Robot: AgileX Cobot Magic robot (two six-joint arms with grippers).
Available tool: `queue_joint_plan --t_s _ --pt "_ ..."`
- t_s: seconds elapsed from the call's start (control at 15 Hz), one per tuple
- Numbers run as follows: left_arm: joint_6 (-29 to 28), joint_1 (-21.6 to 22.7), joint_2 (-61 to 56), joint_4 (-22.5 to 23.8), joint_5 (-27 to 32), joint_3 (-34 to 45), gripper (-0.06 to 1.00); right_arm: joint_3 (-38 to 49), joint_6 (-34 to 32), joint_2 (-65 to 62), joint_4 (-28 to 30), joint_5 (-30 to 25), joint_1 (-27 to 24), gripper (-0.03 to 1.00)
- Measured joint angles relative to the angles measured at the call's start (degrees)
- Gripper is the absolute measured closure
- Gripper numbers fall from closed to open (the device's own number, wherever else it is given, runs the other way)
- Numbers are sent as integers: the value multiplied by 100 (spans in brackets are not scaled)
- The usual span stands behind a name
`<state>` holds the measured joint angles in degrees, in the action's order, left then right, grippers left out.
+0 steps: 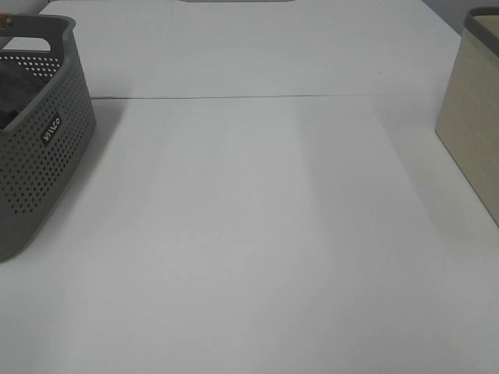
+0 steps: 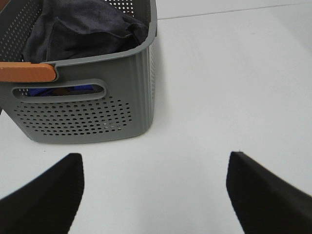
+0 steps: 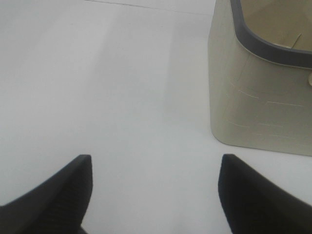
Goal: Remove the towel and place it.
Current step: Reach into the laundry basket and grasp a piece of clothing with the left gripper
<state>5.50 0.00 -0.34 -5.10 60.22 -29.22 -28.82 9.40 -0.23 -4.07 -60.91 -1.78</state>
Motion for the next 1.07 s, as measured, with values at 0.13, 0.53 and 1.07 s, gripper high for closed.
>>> queue_joint_plan --t_s 0.13,0.53,1.07 --pt "0 0 0 0 0 0 18 0 0 0 63 0 0 26" --pt "0 0 0 6 0 0 18 0 0 0 103 0 0 26" --pt "-6 0 0 17 0 0 -4 0 0 0 103 0 0 26"
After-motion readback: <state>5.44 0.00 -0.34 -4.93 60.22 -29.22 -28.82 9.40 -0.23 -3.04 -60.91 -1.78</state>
